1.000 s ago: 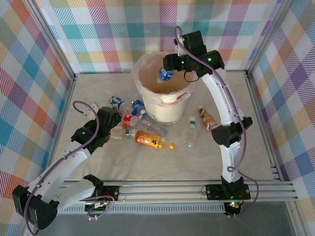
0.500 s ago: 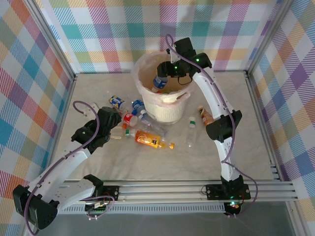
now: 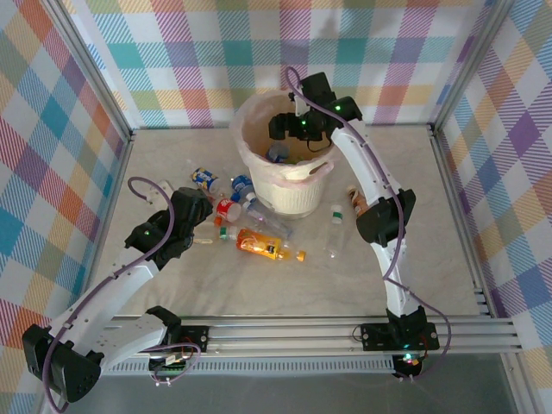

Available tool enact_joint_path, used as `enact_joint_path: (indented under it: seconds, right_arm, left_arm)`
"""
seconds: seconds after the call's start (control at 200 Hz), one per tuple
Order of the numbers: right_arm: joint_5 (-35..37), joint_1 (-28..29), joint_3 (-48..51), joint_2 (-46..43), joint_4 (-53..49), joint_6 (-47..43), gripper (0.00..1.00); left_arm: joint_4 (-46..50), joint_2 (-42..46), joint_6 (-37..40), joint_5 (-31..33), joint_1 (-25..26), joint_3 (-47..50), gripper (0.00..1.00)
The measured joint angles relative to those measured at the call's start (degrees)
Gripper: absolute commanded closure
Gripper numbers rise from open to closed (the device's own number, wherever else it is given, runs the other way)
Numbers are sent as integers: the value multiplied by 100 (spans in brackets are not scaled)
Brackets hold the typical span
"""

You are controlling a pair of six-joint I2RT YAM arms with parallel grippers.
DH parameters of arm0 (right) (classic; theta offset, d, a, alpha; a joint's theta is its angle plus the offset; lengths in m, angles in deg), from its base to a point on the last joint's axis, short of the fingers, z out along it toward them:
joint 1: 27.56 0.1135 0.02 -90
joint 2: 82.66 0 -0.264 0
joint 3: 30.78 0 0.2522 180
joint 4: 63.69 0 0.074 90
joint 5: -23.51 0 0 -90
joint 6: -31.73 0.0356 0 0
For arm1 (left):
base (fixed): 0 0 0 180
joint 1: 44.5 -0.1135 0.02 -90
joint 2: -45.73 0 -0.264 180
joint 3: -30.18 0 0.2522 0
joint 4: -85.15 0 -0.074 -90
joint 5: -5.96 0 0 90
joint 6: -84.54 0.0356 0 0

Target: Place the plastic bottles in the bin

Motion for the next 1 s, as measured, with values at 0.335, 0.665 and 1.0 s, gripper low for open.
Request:
enact_joint_path:
  seconds: [0.335,0.665,1.0]
  right_arm:
    - [0,-22,0,-31,48,15,0]
    - [98,-22,0,-826,22,11,1]
    - [940,-22,334,-1919,-221,-109,0]
  left_arm:
    - [72,-2,-2,0,0,11,0]
    - [76,-7,-26,-2,0,103,0]
    - [70,-90,-151,-68,-76,181,0]
